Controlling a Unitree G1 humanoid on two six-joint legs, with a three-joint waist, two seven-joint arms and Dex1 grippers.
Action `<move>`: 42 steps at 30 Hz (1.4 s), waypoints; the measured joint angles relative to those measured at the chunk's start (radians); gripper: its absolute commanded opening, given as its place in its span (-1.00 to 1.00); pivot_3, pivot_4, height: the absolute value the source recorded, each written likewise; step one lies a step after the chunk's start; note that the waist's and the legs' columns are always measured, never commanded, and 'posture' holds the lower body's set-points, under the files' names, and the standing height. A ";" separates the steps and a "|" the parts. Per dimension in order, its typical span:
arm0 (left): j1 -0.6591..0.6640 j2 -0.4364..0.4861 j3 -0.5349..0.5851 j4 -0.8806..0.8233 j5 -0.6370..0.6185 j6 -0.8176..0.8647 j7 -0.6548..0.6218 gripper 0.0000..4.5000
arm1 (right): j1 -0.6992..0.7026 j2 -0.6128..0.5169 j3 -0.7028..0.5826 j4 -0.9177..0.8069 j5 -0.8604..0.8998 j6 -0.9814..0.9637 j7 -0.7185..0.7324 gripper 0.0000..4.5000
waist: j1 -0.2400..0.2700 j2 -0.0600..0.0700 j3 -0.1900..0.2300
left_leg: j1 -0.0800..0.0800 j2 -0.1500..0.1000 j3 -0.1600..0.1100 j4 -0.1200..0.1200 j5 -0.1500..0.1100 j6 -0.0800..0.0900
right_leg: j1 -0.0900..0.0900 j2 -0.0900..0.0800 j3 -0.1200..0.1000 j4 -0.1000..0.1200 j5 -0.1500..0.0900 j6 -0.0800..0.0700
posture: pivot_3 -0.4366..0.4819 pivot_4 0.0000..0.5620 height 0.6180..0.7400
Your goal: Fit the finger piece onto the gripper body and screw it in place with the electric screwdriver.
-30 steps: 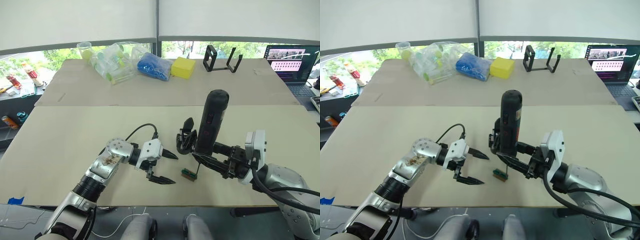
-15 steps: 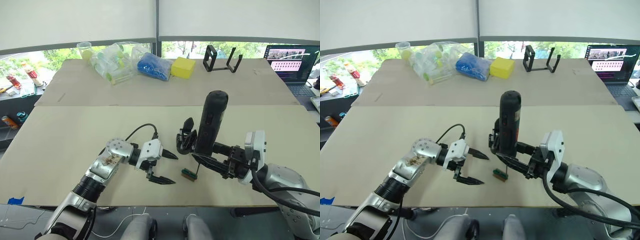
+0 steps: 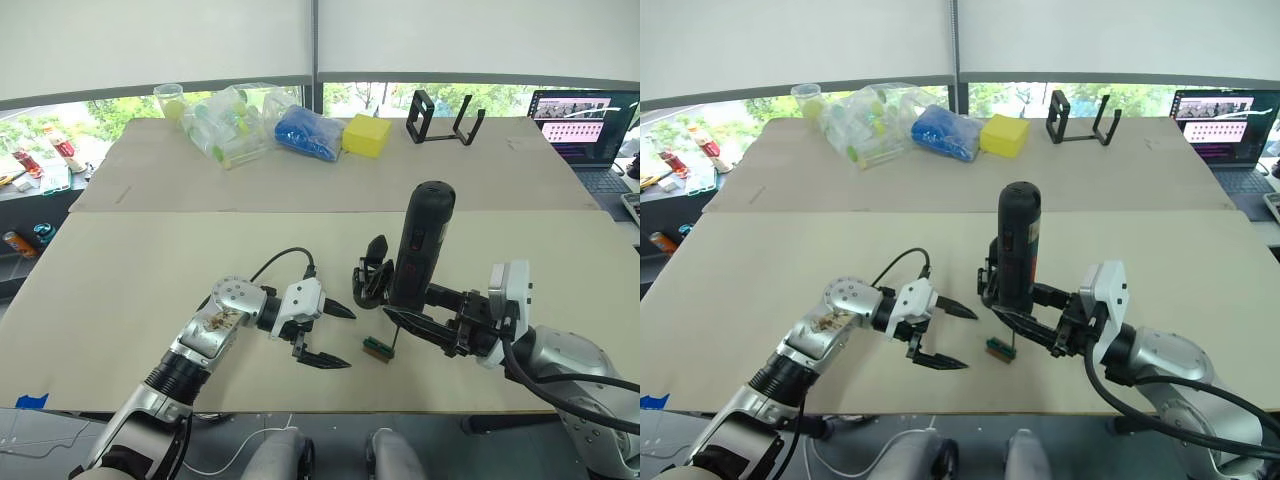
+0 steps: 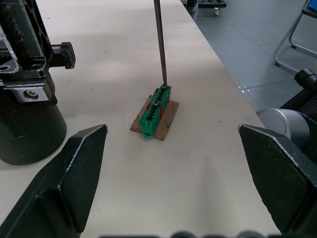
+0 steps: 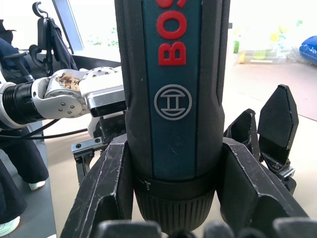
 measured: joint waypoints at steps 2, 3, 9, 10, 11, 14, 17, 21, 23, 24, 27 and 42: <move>0.000 0.000 0.000 0.000 0.000 0.000 0.000 1.00 | 0.000 0.000 0.000 0.000 0.000 0.000 0.000 -0.15 | 0.000 0.000 0.000 | 0.000 0.000 0.000 0.000 0.000 0.000 | 0.000 0.000 0.000 0.000 0.000 0.000 | -0.05 -0.47 1.00; 0.000 0.000 0.000 0.000 0.000 0.000 0.000 1.00 | 0.000 0.000 0.000 0.000 0.000 0.000 0.000 -0.15 | 0.000 0.000 0.000 | 0.000 0.000 0.000 0.000 0.000 0.000 | 0.000 0.000 0.000 0.000 0.000 0.000 | -0.05 -0.47 1.00; 0.000 0.004 0.001 0.000 0.000 0.000 0.000 1.00 | 0.000 0.000 0.000 0.000 0.000 0.000 0.000 -0.15 | 0.000 0.000 0.000 | 0.000 0.000 0.000 0.000 0.000 0.000 | 0.000 0.000 0.000 0.000 0.000 0.000 | -0.05 -0.47 1.00; 0.000 0.005 0.001 0.000 0.000 0.000 0.000 1.00 | 0.000 0.000 0.000 0.000 0.000 0.000 0.000 -0.15 | 0.000 0.000 0.000 | 0.000 0.000 0.000 0.000 0.000 0.000 | 0.000 0.000 0.000 0.000 0.000 0.000 | -0.05 -0.47 1.00; 0.000 0.006 0.001 0.000 0.000 0.000 0.000 1.00 | 0.000 0.000 0.000 0.000 0.000 0.000 0.000 -0.15 | 0.000 0.000 0.000 | 0.000 0.000 0.000 0.000 0.000 0.000 | 0.000 0.000 0.000 0.000 0.000 0.000 | -0.05 -0.47 1.00; 0.000 0.007 0.001 0.000 0.000 0.000 0.000 1.00 | 0.000 0.000 0.000 0.000 -0.001 0.000 0.000 -0.15 | 0.000 0.000 0.000 | 0.000 0.000 0.000 0.000 0.000 0.000 | 0.000 0.000 0.000 0.000 0.000 0.000 | -0.05 -0.47 1.00; 0.000 0.007 0.001 0.000 0.000 0.000 0.000 1.00 | 0.000 0.000 0.000 0.000 -0.001 0.000 0.000 -0.15 | 0.000 0.000 0.000 | 0.000 0.000 0.000 0.000 0.000 0.000 | 0.000 0.000 0.000 0.000 0.000 0.000 | -0.05 -0.47 1.00; 0.000 0.007 0.001 0.000 0.000 0.000 0.000 1.00 | 0.000 0.000 -0.001 0.000 -0.001 0.000 0.000 -0.15 | 0.000 0.000 0.000 | 0.000 0.000 0.000 0.000 0.000 0.000 | 0.000 0.000 0.000 0.000 0.000 0.000 | -0.05 -0.47 1.00; 0.000 0.008 0.001 0.000 0.000 0.000 0.000 1.00 | 0.000 0.000 -0.001 0.001 -0.001 0.000 0.000 -0.15 | 0.000 0.000 0.000 | 0.000 0.000 0.000 0.000 0.000 0.000 | 0.000 0.000 0.000 0.000 0.000 0.000 | -0.05 -0.47 1.00; 0.000 0.008 0.001 0.000 0.000 0.000 0.000 1.00 | -0.001 0.000 -0.001 0.002 -0.001 0.000 0.000 -0.15 | 0.000 0.000 0.000 | 0.000 0.000 0.000 0.000 0.000 0.000 | 0.000 0.000 0.000 0.000 0.000 0.000 | -0.05 -0.47 1.00; 0.000 0.008 0.001 0.000 0.000 0.000 0.000 1.00 | -0.005 0.000 -0.001 0.012 -0.002 0.000 0.001 -0.15 | 0.000 0.000 0.000 | 0.000 0.000 0.000 0.000 0.000 0.000 | 0.000 0.000 0.000 0.000 0.000 0.000 | -0.05 -0.47 1.00; -0.001 0.008 0.001 0.001 0.000 0.000 0.000 1.00 | -0.007 0.000 -0.001 0.019 -0.009 -0.009 0.003 -0.15 | 0.000 0.000 0.000 | 0.000 0.000 0.000 0.000 0.000 0.000 | 0.000 0.000 0.000 0.000 0.000 0.000 | -0.05 -0.47 1.00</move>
